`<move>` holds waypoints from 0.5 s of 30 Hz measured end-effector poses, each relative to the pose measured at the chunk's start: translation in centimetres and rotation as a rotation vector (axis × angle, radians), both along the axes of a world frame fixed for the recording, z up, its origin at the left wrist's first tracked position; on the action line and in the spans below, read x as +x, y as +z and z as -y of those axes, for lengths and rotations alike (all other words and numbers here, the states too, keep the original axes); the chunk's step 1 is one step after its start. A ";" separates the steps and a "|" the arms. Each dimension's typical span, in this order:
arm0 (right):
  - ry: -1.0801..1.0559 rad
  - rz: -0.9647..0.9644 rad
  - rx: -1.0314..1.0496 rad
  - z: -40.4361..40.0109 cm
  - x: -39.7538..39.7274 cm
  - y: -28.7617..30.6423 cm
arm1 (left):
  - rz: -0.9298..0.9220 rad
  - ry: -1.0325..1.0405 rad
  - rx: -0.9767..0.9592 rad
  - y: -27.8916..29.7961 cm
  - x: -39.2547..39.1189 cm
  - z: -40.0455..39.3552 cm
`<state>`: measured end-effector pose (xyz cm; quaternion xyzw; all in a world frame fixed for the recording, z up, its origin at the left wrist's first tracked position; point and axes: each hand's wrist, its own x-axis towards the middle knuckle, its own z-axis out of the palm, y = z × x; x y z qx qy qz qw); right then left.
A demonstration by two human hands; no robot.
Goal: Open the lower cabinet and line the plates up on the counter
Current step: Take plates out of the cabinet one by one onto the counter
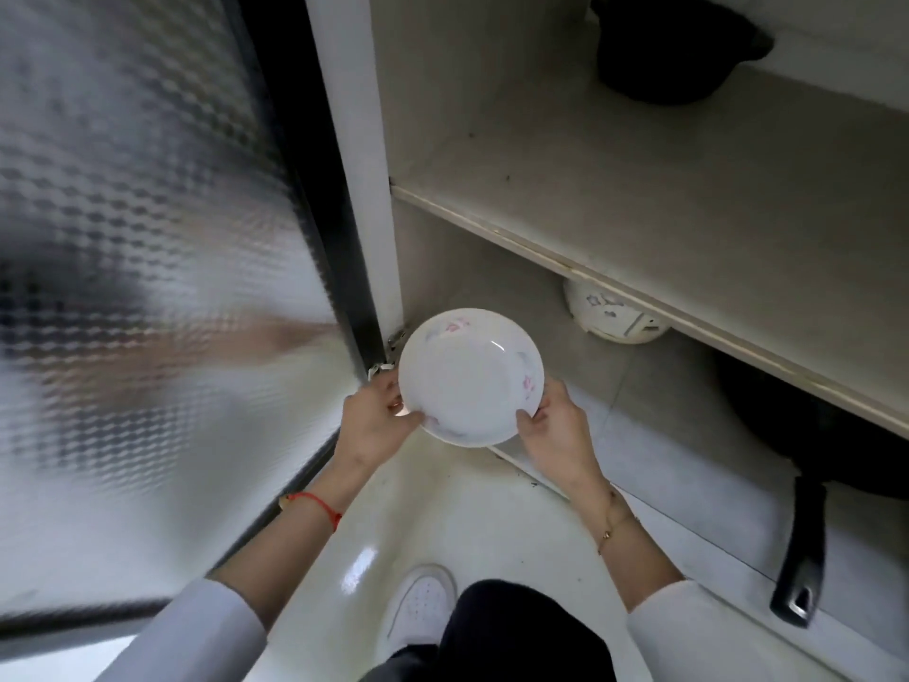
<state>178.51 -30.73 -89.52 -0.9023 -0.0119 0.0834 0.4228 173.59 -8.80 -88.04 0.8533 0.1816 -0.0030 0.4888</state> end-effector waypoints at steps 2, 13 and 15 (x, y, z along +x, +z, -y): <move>0.021 0.036 -0.011 0.0 -0.8 1.7 | 0.040 0.002 -0.003 2.0 -1.2 -0.4; 0.046 0.093 0.022 0.3 -4.5 9.4 | 0.100 0.043 -0.024 9.9 -5.0 -1.4; 0.042 0.087 0.041 0.4 -4.7 10.0 | 0.092 0.039 -0.028 10.6 -5.1 -1.4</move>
